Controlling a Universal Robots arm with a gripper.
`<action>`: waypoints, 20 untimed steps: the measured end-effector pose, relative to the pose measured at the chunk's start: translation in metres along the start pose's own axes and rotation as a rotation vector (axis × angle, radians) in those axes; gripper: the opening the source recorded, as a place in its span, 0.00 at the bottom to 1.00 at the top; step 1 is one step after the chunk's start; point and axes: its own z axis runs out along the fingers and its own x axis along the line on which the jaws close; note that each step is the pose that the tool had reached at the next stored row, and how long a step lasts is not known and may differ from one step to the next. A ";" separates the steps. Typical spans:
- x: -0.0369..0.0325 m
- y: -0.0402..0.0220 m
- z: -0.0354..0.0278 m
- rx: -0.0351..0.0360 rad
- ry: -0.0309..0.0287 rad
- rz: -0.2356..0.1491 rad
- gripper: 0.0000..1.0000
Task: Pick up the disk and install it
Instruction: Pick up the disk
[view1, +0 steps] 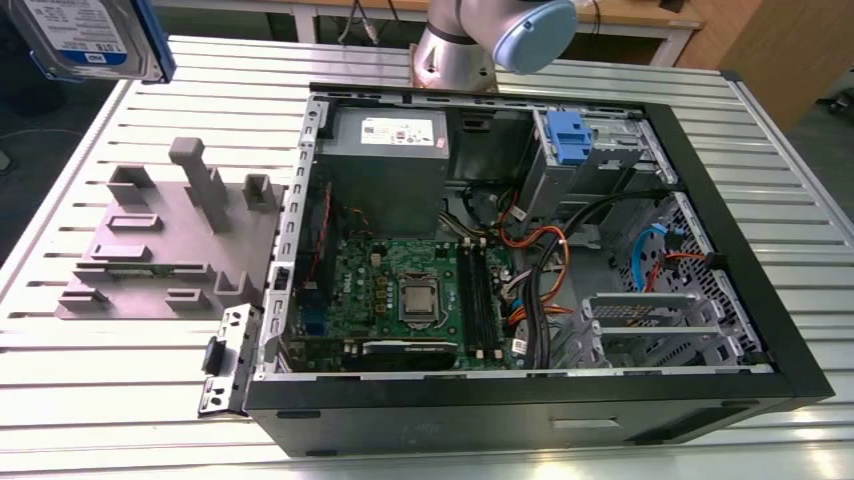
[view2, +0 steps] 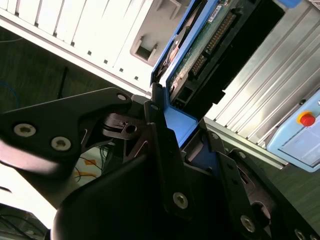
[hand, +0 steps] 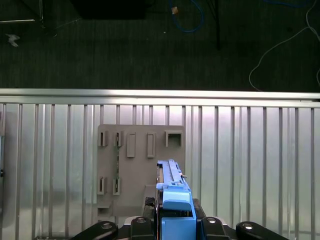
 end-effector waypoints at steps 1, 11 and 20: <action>0.0008 0.0000 0.0000 0.0000 0.0002 0.000 0.36; 0.0021 -0.0083 -0.0001 0.0000 0.0005 0.000 0.36; 0.0020 -0.0137 -0.0001 0.0001 0.0004 0.000 0.36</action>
